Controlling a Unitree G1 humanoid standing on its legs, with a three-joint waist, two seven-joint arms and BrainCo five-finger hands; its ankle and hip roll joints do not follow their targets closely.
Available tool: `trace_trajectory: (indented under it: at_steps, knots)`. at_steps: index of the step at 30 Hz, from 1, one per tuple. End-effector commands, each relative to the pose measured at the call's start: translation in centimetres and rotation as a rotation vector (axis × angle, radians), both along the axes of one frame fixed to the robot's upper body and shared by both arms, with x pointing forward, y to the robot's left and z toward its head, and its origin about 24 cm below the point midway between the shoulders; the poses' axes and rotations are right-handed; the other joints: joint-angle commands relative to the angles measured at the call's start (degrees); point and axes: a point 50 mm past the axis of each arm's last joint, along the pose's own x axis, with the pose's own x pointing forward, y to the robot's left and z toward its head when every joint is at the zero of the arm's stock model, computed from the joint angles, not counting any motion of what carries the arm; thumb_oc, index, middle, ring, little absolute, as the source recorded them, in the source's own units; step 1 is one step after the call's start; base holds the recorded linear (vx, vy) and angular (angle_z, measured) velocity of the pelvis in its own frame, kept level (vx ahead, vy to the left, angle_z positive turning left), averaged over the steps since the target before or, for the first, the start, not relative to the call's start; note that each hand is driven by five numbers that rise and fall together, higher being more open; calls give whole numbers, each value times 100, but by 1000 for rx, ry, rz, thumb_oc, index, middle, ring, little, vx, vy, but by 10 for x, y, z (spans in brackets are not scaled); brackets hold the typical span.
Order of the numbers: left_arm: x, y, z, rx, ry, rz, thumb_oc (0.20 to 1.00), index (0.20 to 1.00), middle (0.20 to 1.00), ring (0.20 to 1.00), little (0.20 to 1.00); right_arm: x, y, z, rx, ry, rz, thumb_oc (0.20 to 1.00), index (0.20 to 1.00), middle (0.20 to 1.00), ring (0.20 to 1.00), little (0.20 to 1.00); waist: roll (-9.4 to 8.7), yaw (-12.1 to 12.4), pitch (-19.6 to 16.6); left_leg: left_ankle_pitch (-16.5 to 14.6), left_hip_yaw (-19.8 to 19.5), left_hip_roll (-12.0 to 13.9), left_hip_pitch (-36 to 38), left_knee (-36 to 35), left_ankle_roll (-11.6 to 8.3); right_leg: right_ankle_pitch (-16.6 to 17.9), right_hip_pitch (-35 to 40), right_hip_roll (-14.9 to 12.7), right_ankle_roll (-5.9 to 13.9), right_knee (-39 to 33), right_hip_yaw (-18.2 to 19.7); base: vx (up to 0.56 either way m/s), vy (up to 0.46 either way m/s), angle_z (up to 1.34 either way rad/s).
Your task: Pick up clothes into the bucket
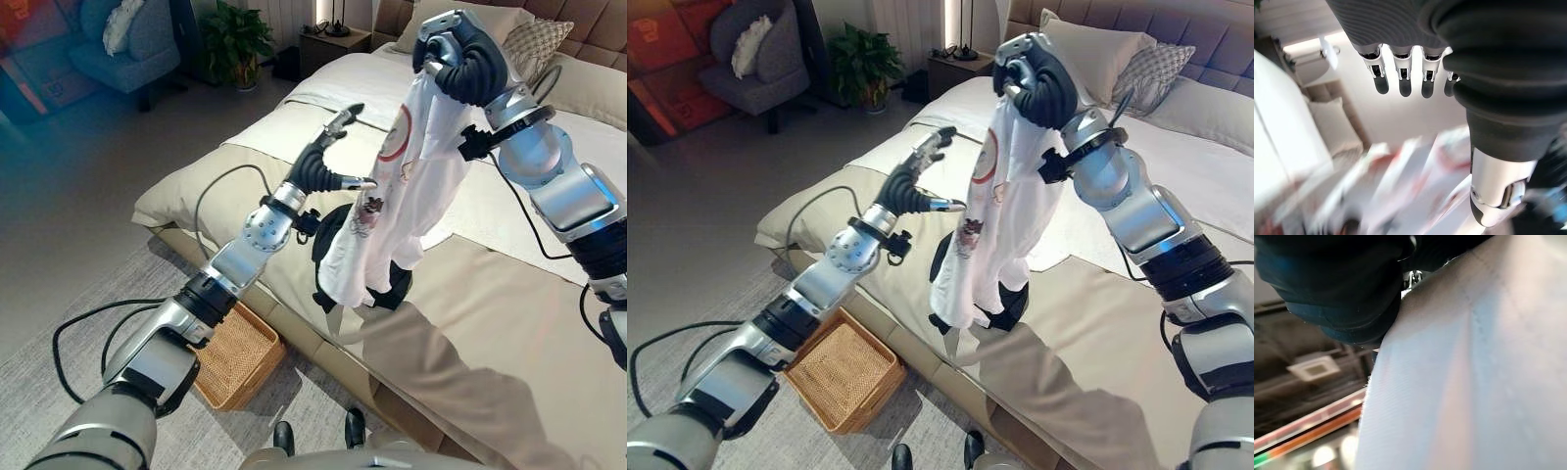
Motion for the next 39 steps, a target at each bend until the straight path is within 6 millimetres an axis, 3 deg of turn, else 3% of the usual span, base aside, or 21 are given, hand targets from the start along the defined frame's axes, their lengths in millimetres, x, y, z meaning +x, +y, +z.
trace_trajectory:
  at_steps: [1, 6, 12, 18, 20, 21, 22, 26, 27, 28, 29, 34, 37, 39]
  knots:
    - [14, -15, 7, 71, -27, 8, 1000, 1000, 1000, 1000, 1000, -20, 21, 27, 66, -87, 194, 200, 200, 200, 200, 200, -281, 90, -457, -499, 198, 70, 268, 57, -75, -278, 328, -425, 635, 27, -126, 0, 0, 0]
    - [13, -32, -9, 81, 60, -48, 1000, 1000, 1000, 1000, 1000, -39, 44, 28, 59, -90, 365, 200, 200, 200, 200, 200, -260, 40, -462, -501, 180, 57, 302, 51, -69, -268, 373, -443, 640, 29, -150, 0, 0, 0]
    - [9, -44, -6, 88, 100, -143, 1000, 1000, 1000, 1000, 1000, -49, 52, 28, 37, -78, 440, 200, 200, 200, 200, 200, -232, 28, -459, -506, 168, 38, 314, 51, -59, -255, 386, -457, 649, 33, -182, 0, 0, 0]
    - [10, -51, -17, 120, 156, -152, 1000, 1000, 1000, 1000, 1000, -53, 55, 24, 56, -46, 486, 200, 200, 200, 200, 200, -223, 26, -417, -508, 133, 14, 305, 65, -35, -246, 388, -489, 660, 53, -193, 0, 0, 0]
    - [10, -51, -18, 79, 187, -166, 784, 784, 784, 784, 784, -54, 56, 24, 63, -52, 497, 200, 200, 200, 200, 200, -223, 25, -410, -510, 125, 3, 303, 66, -27, -247, 391, -496, 661, 57, -196, 0, 0, 0]
    - [8, -53, -18, 42, 216, -191, 391, 391, 391, 391, 391, -54, 56, 23, 74, -44, 502, 200, 200, 200, 200, 200, -220, 20, -410, -512, 125, -3, 305, 68, -26, -246, 395, -503, 660, 61, -199, 0, 0, 0]
    - [7, -53, -19, 1, 245, -206, 200, 200, 200, 200, 200, -53, 56, 22, 83, -39, 504, 200, 200, 200, 200, 200, -213, 17, -408, -510, 121, -5, 304, 67, -24, -245, 395, -507, 658, 63, -204, 0, 0, 0]
    - [2, -42, -21, -198, 382, -289, 200, 200, 200, 200, 200, -48, 51, 15, 128, -10, 487, 200, 200, 200, 200, 200, -203, 11, -421, -511, 95, -23, 319, 65, -20, -243, 413, -522, 652, 66, -217, 0, 0, 0]
    - [2, -42, -21, -198, 383, -289, 200, 200, 200, 200, 200, -48, 51, 15, 129, -10, 487, 479, 479, 479, 479, 479, -207, 8, -423, -511, 93, -23, 320, 65, -20, -244, 415, -522, 652, 65, -218, 0, 0, 0]
    - [2, -36, -20, -228, 390, -287, 200, 200, 200, 200, 200, -46, 49, 12, 140, -2, 473, 589, 589, 589, 589, 589, -204, 19, -422, -511, 89, -25, 320, 65, -20, -247, 423, -525, 650, 64, -223, 0, 0, 0]
    - [2, -29, -20, -249, 395, -281, 200, 200, 200, 200, 200, -45, 46, 10, 147, 1, 461, 1000, 1000, 1000, 1000, 1000, -212, 31, -429, -514, 85, -26, 322, 65, -20, -254, 427, -526, 650, 63, -231, 0, 0, 0]
    - [4, 23, -9, -290, 337, -188, 200, 200, 200, 200, 200, -36, 18, -7, 234, 44, 354, 1000, 1000, 1000, 1000, 1000, -203, 123, -432, -517, 42, -32, 320, 59, -12, -258, 453, -538, 649, 54, -283, 0, 0, 0]
    - [-1, 71, -4, -288, 290, -78, 200, 200, 200, 200, 200, -33, -11, -24, 335, 103, 279, 1000, 1000, 1000, 1000, 1000, -185, 187, -421, -525, 20, -30, 334, 61, -7, -260, 476, -540, 651, 48, -318, 0, 0, 0]
    - [-6, 114, 2, -282, 241, 44, 200, 200, 200, 200, 200, -27, -38, -46, 445, 190, 201, 1000, 1000, 1000, 1000, 1000, -175, 248, -411, -531, 9, -27, 342, 63, -4, -265, 484, -545, 651, 41, -322, 0, 0, 0]
